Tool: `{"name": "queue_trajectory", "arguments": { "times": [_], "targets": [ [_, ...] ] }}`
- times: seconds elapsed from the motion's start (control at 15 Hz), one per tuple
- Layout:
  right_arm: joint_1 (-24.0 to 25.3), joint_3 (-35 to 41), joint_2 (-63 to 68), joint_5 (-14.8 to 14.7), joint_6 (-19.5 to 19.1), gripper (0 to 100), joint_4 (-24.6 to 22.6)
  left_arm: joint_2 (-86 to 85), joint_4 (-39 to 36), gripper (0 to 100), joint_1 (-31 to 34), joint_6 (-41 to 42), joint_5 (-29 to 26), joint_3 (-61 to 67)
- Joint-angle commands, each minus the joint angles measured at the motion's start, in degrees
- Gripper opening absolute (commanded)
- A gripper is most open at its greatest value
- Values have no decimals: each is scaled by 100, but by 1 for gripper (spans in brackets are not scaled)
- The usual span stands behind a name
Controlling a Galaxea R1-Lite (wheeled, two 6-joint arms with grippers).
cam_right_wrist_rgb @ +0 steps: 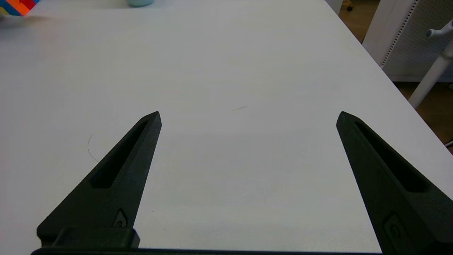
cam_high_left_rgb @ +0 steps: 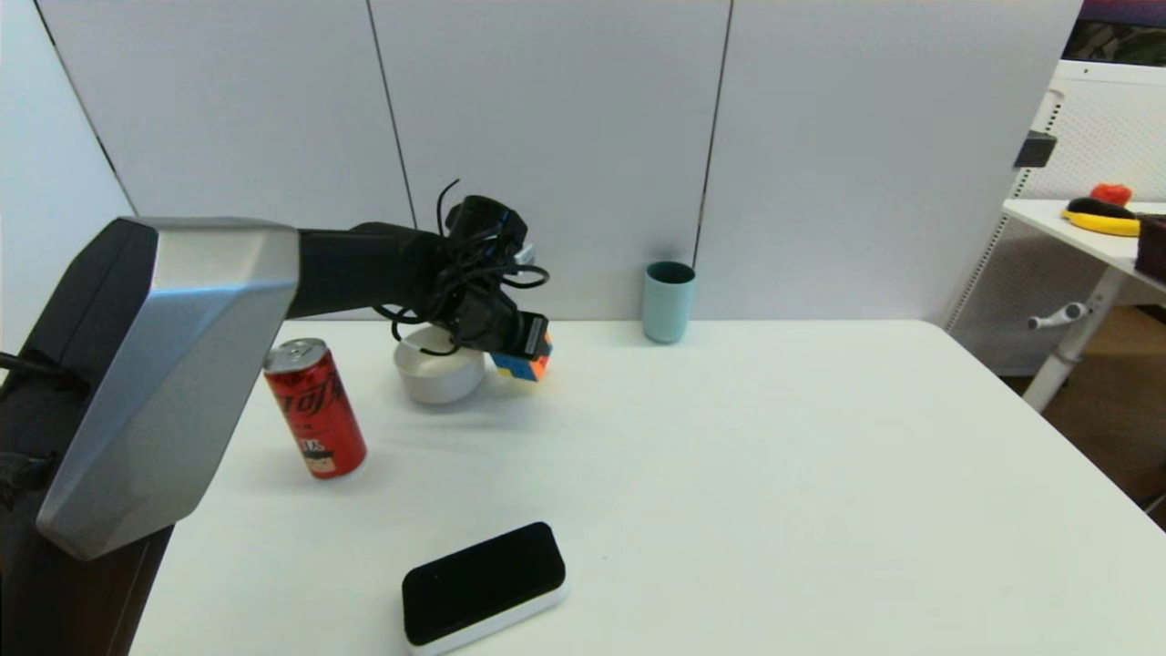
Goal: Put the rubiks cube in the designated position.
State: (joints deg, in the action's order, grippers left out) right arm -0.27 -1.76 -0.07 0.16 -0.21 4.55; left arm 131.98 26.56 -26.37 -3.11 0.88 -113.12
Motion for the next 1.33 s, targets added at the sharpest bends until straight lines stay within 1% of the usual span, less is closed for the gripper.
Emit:
{"name": "queue_trajectory", "arguments": {
  "times": [0.07,0.53,0.8,1.0,1.07,1.2,1.33],
  "targets": [
    [0,0,7,2,-6,100,2,21,24,100,0,-14,0,0],
    [0,0,7,2,-6,100,2,-322,16,100,0,30,9,0],
    [0,0,7,2,-6,100,2,-1121,68,100,-17,74,-17,9],
    [0,0,7,2,-6,100,2,-2044,209,100,-158,91,-26,290],
    [0,0,7,2,3,100,2,-2475,262,100,-167,161,-26,563],
    [0,0,7,2,3,100,2,-3591,262,100,-167,381,-26,1503],
    [0,0,7,2,-6,100,11,-5147,253,100,-158,434,-26,2927]
  ]
}}
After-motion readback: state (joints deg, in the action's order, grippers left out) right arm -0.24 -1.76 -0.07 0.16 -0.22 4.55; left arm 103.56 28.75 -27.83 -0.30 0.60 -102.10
